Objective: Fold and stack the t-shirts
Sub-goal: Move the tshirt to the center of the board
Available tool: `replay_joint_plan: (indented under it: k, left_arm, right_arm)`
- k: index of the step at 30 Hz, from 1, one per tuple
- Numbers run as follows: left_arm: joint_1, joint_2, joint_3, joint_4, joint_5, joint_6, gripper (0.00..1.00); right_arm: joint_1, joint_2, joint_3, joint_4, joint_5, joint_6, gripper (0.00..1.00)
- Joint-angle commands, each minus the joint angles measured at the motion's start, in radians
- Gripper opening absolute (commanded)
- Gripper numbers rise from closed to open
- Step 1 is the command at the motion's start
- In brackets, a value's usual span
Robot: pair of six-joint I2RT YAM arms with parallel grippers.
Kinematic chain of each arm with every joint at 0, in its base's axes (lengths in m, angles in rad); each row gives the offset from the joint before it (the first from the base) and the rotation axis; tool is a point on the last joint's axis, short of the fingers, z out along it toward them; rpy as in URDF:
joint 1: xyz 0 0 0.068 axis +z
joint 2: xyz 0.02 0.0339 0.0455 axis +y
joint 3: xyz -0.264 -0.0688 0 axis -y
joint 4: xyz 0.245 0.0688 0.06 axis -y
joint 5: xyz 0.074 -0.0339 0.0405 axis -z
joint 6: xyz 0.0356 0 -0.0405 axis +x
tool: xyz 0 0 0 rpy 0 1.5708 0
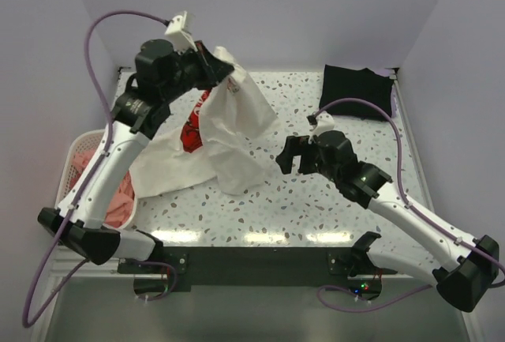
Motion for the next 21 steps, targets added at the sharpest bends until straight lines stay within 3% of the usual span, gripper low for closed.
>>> replay_joint_plan:
  k: [1,4,8,21]
  left_arm:
    - [-0.069,0.064,-0.108,0.162,0.005,-0.053,0.00]
    - [-0.150,0.181,-0.159,0.231,-0.013,-0.085,0.00]
    - [-0.234,0.418,-0.110,0.259,-0.018,-0.128,0.00]
    - [-0.354,0.903,0.465,0.180,0.018,-0.205,0.00]
  right_arm:
    - [0.001,-0.020,-0.018,0.060,0.026,0.028,0.99]
    - [-0.001,-0.017,-0.058,0.098,-0.011,0.049,0.99]
    - [0.007,-0.007,-0.118,0.160,-0.074,0.061,0.99]
    - [0.088,0.081,-0.179,0.186,0.009,0.089,0.96]
